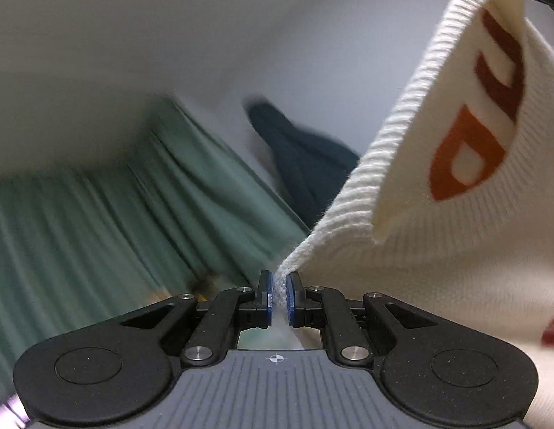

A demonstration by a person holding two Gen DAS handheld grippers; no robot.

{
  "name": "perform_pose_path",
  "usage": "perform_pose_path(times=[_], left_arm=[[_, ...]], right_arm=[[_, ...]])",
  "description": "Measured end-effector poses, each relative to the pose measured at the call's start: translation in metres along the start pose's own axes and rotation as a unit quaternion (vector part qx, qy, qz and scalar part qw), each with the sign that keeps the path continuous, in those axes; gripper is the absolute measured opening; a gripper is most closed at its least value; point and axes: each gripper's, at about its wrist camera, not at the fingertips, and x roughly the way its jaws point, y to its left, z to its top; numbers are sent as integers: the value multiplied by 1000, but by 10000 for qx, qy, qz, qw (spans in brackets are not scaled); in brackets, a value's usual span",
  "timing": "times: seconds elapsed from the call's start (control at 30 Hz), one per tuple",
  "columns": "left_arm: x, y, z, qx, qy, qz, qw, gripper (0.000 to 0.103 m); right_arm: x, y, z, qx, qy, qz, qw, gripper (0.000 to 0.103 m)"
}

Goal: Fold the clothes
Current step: 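Lift the sweater up with both grippers holding its edges apart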

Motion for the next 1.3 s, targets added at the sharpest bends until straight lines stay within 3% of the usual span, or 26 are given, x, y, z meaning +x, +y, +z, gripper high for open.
perform_pose_path(times=[0.17,0.4,0.53,0.63,0.73,0.83,1.0,1.13,1.3], left_arm=[[-31,48,80,178,-887,643,9938,10],[-93,93,164,125,-1977,1645,9663,10],[-121,111,192,-94,-2373,2026,9500,10],[-121,114,202,-250,-2417,2113,9467,10],[-95,96,201,-274,-2207,1781,9586,10],[-47,61,189,-143,-1813,1182,9762,10],[46,-44,145,355,-1071,61,9936,10],[117,-134,96,524,-460,-901,9935,10],[208,-259,16,790,492,-1875,9778,10]], right_arm=[[-1,-87,16,211,-72,-910,9956,6],[-18,-194,42,292,-183,-2088,9774,6],[-35,-244,60,500,-214,-2512,9664,6],[-44,-265,71,540,-347,-2890,9552,6],[-33,-264,71,493,-250,-2835,9574,6],[-9,-248,44,348,129,-2513,9672,6],[56,-166,-45,-196,1193,-1611,9795,6],[99,-77,-140,-498,2065,-668,9749,6],[141,45,-256,-639,3011,537,9499,6]])
